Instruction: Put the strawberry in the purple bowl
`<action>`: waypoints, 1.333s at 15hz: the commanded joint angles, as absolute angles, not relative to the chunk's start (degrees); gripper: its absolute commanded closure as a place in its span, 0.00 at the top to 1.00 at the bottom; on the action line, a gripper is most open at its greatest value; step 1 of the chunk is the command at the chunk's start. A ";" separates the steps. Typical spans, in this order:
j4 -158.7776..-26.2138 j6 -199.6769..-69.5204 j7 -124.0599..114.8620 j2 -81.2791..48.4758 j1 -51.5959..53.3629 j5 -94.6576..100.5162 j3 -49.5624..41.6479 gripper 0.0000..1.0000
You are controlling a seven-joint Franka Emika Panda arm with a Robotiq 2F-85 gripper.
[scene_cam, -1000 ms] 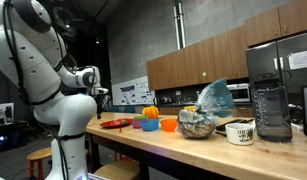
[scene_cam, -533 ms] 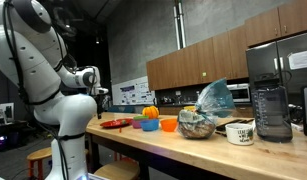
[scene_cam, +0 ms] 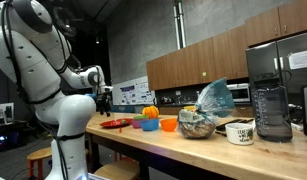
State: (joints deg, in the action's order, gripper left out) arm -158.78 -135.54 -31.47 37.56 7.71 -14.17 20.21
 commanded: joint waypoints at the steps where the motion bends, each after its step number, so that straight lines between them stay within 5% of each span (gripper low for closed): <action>1: -158.24 -141.21 -27.83 32.64 6.27 -12.22 17.78 1.00; 20: -158.08 -159.16 -25.52 18.40 0.87 1.19 17.46 1.00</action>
State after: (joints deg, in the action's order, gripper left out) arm -158.87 -157.73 -24.24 20.10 2.90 -2.54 16.22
